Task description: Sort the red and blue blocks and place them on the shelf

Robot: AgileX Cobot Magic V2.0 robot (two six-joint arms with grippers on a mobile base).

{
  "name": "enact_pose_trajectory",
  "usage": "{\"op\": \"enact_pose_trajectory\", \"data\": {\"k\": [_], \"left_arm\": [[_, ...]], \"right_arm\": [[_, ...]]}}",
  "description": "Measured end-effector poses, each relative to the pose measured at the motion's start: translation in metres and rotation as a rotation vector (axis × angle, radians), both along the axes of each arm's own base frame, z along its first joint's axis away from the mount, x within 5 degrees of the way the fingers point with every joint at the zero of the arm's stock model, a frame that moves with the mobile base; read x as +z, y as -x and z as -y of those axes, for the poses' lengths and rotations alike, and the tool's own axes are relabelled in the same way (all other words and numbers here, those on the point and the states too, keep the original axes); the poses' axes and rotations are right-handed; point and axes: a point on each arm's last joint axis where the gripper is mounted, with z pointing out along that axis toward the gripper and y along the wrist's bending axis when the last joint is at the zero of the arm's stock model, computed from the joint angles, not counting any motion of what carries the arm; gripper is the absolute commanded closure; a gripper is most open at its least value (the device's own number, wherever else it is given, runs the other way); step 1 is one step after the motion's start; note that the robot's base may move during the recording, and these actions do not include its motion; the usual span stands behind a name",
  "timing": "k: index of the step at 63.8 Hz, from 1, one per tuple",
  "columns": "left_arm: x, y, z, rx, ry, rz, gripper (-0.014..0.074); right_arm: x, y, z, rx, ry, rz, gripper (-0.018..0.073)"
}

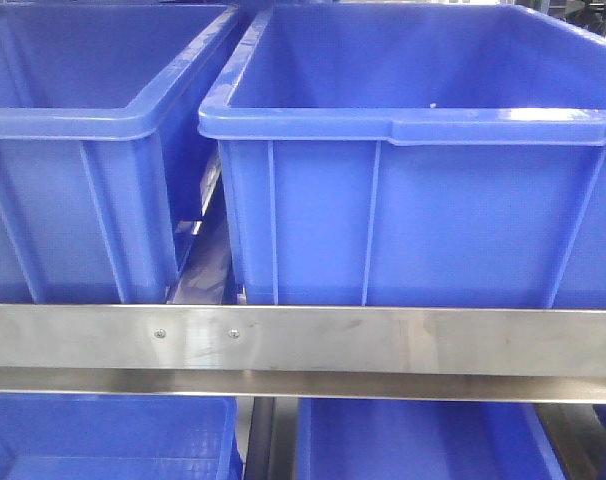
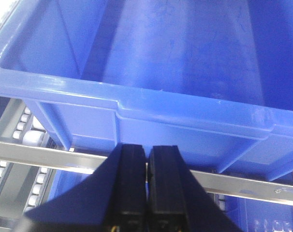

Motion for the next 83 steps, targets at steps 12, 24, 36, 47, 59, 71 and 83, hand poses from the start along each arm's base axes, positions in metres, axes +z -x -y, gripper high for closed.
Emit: {"op": "enact_pose_trajectory", "data": {"k": [12, 24, 36, 47, 59, 71, 83], "left_arm": [[0.0000, 0.0000, 0.0000, 0.000, 0.000, 0.000, 0.0472], [0.0000, 0.0000, 0.0000, 0.000, 0.000, 0.000, 0.0472], [0.0000, 0.0000, 0.0000, 0.000, 0.000, 0.000, 0.0472], [0.0000, 0.0000, 0.0000, 0.000, 0.000, 0.000, 0.0472], [0.0000, 0.0000, 0.0000, 0.000, 0.000, 0.000, 0.0472], [0.0000, 0.0000, 0.0000, 0.000, 0.000, 0.000, 0.0472], [0.0000, 0.0000, 0.0000, 0.000, 0.000, 0.000, 0.0472]], "right_arm": [[0.0021, 0.0033, 0.0014, -0.017, -0.002, 0.052, 0.0502], [0.0023, 0.0033, 0.0023, -0.031, 0.003, 0.054, 0.0502], [0.0021, 0.0033, 0.0023, -0.031, 0.003, 0.054, 0.0502], [0.0021, 0.0033, 0.0023, -0.031, 0.003, 0.054, 0.0502], [0.0021, 0.0033, 0.0023, -0.030, 0.010, 0.054, 0.0502], [0.0014, 0.0033, 0.0017, -0.019, 0.052, 0.056, 0.0502], [0.0015, 0.0034, 0.0012, -0.015, 0.034, 0.055, 0.0502]]}}
